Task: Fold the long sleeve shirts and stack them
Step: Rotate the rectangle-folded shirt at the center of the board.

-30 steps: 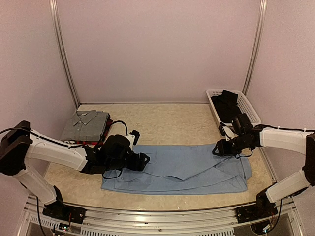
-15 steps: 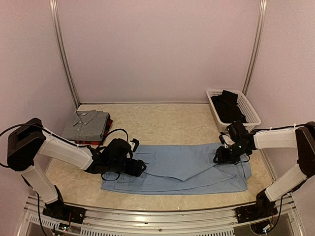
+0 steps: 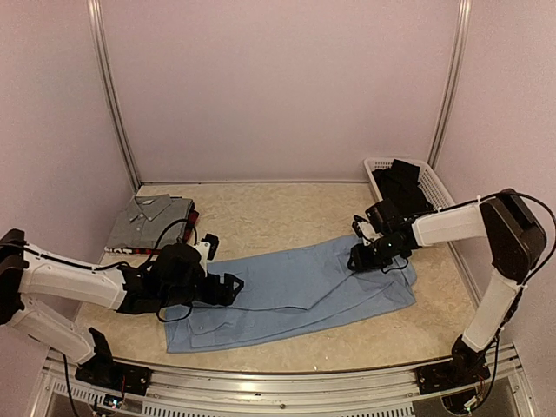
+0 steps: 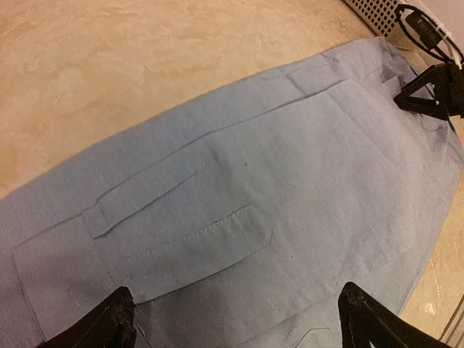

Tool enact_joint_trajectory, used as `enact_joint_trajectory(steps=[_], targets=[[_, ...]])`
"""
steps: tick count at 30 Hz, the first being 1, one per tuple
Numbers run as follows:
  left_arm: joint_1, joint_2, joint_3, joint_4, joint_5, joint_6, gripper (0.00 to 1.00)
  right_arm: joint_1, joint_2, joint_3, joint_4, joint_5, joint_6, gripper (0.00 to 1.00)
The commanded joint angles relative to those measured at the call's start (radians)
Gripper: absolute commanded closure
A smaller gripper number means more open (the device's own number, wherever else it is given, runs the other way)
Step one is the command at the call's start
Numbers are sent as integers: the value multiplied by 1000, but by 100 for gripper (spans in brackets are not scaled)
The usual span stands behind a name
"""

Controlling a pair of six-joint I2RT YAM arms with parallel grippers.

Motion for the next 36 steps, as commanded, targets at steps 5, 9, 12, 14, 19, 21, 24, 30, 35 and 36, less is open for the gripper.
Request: enact_joint_trajectory(steps=[5, 9, 12, 14, 19, 21, 24, 30, 35, 36], targets=[[15, -314, -66, -87, -160, -6, 1, 85, 288, 273, -80, 16, -153, 54], [51, -387, -60, -126, -134, -16, 1, 89, 403, 418, -72, 75, -209, 54], [61, -387, -50, -132, -112, -27, 1, 89, 480, 525, -52, 135, -244, 54], [64, -369, -40, -136, -100, -26, 1, 89, 519, 611, -49, 182, -282, 54], [63, -304, -13, -137, -64, -16, 1, 89, 491, 672, -1, 254, -367, 52], [63, -278, -6, -137, -60, -17, 1, 91, 432, 639, 31, 255, -386, 51], [65, -257, -2, -134, -67, -20, 1, 95, 325, 559, 64, 226, -387, 46], [75, -217, 12, -122, -82, -24, 1, 158, 191, 449, 46, 162, -332, 41], [91, -208, 8, -121, -96, -43, 1, 244, 170, 416, 18, 166, -297, 42], [95, -208, 6, -119, -96, -46, 1, 260, 173, 413, 15, 161, -291, 42]])
